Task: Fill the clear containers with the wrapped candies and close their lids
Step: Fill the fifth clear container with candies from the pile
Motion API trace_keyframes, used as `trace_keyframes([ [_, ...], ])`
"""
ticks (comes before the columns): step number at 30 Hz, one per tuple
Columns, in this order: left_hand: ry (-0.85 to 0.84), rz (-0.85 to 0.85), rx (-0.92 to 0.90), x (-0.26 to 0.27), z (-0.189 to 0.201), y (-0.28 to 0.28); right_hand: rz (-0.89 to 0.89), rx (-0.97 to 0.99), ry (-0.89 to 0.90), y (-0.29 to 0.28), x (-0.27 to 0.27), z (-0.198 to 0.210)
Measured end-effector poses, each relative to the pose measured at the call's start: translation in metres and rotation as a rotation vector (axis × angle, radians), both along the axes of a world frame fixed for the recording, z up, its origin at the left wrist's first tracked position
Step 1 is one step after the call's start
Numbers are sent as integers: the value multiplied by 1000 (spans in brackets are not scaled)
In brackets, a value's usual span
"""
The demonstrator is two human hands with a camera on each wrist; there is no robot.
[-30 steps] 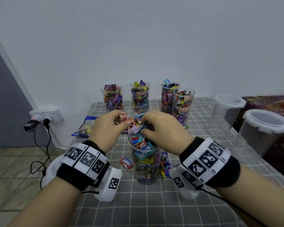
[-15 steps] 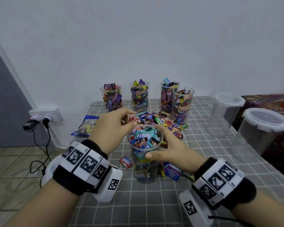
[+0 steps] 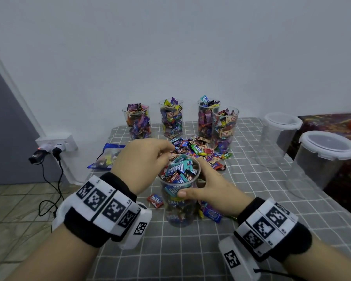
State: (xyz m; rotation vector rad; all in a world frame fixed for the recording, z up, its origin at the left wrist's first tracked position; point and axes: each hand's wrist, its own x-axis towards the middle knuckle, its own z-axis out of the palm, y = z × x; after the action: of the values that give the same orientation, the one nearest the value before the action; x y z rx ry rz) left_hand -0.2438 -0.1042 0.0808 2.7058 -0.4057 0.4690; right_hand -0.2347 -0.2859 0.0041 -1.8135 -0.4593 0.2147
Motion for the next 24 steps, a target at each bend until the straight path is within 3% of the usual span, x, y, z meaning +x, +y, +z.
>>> trace_keyframes([
  [5,73,-119,267,-1,-1,-15,4,12,14,0,-2,1],
  [7,79,-144,285,1,-1,-17,10,11,16,0,-3,2],
  [11,22,-164,121,1,-2,-15,-3,22,13,1,-3,-1],
  [16,54,-242,94,-1,-11,-16,-23,8,-22,1,-4,-1],
  [21,-180,-205,-239,-5,-26,-8,-57,-33,-55,2,-10,0],
  [24,-164,-133,-413,-7,-35,-2,-73,-114,-85,-2,-13,-2],
])
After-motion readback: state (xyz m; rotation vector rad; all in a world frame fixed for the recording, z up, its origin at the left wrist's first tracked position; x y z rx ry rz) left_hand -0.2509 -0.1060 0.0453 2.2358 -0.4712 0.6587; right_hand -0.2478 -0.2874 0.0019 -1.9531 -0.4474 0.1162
